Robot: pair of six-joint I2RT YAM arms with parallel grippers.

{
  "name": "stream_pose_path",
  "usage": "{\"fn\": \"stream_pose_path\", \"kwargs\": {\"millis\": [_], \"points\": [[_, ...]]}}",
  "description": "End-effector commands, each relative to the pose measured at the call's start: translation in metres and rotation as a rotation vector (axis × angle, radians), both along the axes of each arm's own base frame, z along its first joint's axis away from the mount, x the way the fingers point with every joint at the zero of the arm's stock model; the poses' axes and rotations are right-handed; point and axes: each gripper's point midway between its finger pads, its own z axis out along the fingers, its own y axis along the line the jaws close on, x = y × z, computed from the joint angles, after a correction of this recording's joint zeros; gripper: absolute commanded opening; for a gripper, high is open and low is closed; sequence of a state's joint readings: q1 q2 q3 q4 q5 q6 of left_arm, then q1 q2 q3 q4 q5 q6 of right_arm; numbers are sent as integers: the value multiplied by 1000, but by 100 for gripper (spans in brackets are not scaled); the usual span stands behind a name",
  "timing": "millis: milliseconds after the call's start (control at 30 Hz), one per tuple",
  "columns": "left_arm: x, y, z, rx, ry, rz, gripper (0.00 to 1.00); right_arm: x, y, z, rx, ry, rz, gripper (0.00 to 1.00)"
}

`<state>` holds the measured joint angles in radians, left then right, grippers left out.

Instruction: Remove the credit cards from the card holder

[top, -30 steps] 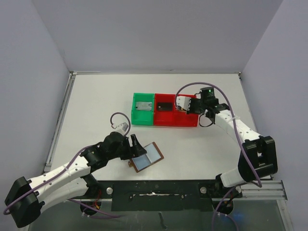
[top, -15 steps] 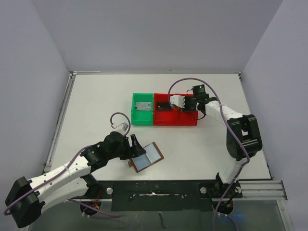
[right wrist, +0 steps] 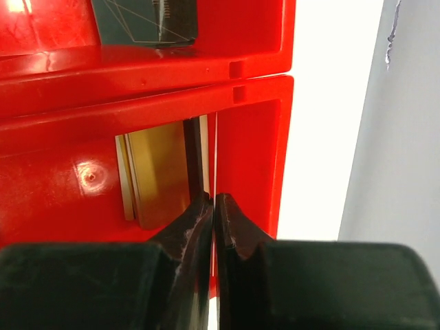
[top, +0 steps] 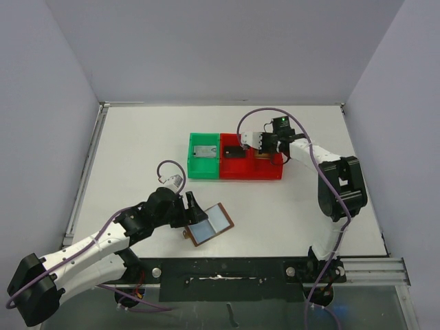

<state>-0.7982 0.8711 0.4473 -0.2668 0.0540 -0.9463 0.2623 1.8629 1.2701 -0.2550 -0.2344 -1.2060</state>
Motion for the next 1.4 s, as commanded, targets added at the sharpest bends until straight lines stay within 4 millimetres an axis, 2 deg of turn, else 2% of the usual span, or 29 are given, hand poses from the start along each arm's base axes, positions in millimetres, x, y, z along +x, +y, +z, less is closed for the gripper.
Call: {"fn": "stream_pose_path", "kwargs": {"millis": [0, 367, 500, 800, 1067, 1167, 1367], "points": [[4, -6, 13, -31, -37, -19, 71, 20, 0, 9, -10, -48, -2, 5], [5, -5, 14, -31, -36, -22, 71, 22, 0, -6, -13, -10, -18, 16], [5, -5, 14, -27, -35, -22, 71, 19, 1, -7, -6, 1, -22, 30], [2, -5, 12, -30, -25, -34, 71, 16, -1, -8, 3, 25, -43, 40], [0, -7, 11, -35, -17, -46, 71, 16, -2, -14, 6, 58, -70, 44], [-1, -7, 11, -37, -16, -50, 71, 15, -1, -14, 10, 68, -67, 49], [-3, -8, 10, -44, -7, -61, 71, 12, 0, -19, 13, 103, -71, 51]]}}
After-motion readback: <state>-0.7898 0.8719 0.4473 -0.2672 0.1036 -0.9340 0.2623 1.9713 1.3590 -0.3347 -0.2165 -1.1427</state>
